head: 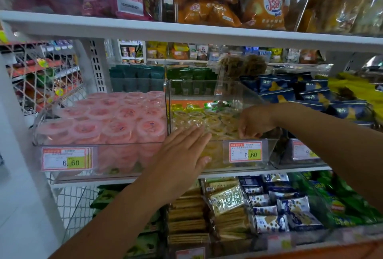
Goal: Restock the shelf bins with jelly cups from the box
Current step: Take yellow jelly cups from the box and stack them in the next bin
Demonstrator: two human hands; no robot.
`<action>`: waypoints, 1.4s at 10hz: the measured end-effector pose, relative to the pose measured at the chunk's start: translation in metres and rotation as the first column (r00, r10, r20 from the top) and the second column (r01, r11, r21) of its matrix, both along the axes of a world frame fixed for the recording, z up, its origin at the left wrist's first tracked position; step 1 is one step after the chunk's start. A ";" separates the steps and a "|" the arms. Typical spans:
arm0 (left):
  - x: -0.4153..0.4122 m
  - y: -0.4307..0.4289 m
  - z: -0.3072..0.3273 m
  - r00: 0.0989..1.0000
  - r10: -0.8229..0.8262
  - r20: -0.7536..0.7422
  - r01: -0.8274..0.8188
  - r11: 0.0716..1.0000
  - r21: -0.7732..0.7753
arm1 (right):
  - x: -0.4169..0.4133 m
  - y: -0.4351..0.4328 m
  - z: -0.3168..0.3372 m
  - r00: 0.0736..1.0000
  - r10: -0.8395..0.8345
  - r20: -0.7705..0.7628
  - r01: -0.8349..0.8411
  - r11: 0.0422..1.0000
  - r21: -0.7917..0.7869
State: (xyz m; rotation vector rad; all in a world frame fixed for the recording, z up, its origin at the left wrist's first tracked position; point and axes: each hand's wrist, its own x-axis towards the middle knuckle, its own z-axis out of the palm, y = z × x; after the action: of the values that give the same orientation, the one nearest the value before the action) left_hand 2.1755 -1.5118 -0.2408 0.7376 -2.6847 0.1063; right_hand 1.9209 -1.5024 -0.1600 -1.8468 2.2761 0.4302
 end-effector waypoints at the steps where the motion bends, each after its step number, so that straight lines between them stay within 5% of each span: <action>1: 0.007 0.010 -0.004 0.959 -0.118 -0.256 0.102 0.992 -0.075 | 0.012 0.024 0.020 0.994 0.111 -0.018 -0.109 0.922 -0.371; 2: 0.024 0.028 -0.026 0.824 -0.249 -0.508 0.193 0.968 -0.163 | 0.046 0.076 0.017 0.861 0.310 0.403 0.110 0.660 -0.743; 3: 0.046 0.053 -0.080 0.866 -0.153 -0.476 0.206 0.977 0.060 | 0.073 0.129 -0.027 0.387 0.426 0.818 0.231 0.814 -0.533; 4: 0.060 0.071 -0.164 0.987 0.067 -0.145 0.021 0.846 0.532 | 0.080 0.142 -0.121 0.245 0.070 0.967 -0.006 0.998 -0.070; 5: 0.073 0.081 -0.264 0.985 0.150 0.087 -0.152 0.497 0.854 | 0.093 0.136 -0.262 0.314 -0.299 0.901 0.012 0.950 0.311; 6: 0.095 0.101 -0.334 0.942 0.229 0.246 -0.302 0.256 0.918 | 0.118 0.153 -0.389 0.081 -0.597 0.798 0.307 0.777 0.550; 7: 0.116 0.116 -0.377 0.885 0.189 0.426 -0.455 0.155 0.877 | 0.134 0.183 -0.468 -0.185 -0.732 0.655 0.462 0.524 0.715; 8: 0.125 0.116 -0.400 0.850 0.260 0.459 -0.484 0.038 0.874 | 0.142 0.187 -0.514 -0.321 -0.754 0.573 0.458 0.407 0.791; 9: 0.128 0.108 -0.423 0.810 0.332 0.484 -0.504 -0.030 0.863 | 0.148 0.158 -0.539 -0.170 -0.706 0.688 0.580 0.492 0.649; 10: 0.131 0.109 -0.439 0.749 0.411 0.520 -0.509 -0.146 0.848 | 0.149 0.148 -0.564 0.404 -0.538 0.740 0.453 0.820 0.348; 11: 0.131 0.108 -0.445 0.741 0.416 0.527 -0.517 -0.149 0.843 | 0.138 0.135 -0.587 0.644 -0.459 0.612 0.335 0.888 0.314; 12: 0.135 0.106 -0.446 0.755 0.398 0.522 -0.520 -0.123 0.845 | 0.138 0.125 -0.604 0.676 -0.454 0.581 0.322 0.890 0.322; 14: 0.145 0.118 -0.455 0.728 0.415 0.546 -0.540 -0.144 0.829 | 0.150 0.112 -0.621 0.458 -0.587 0.668 0.479 0.796 0.371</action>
State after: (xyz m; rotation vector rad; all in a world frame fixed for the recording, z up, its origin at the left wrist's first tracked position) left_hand 2.3209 -1.3942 -0.6962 2.1473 -1.8902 -1.7880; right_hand 2.0712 -1.3902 -0.7807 -0.8377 1.9496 -0.2768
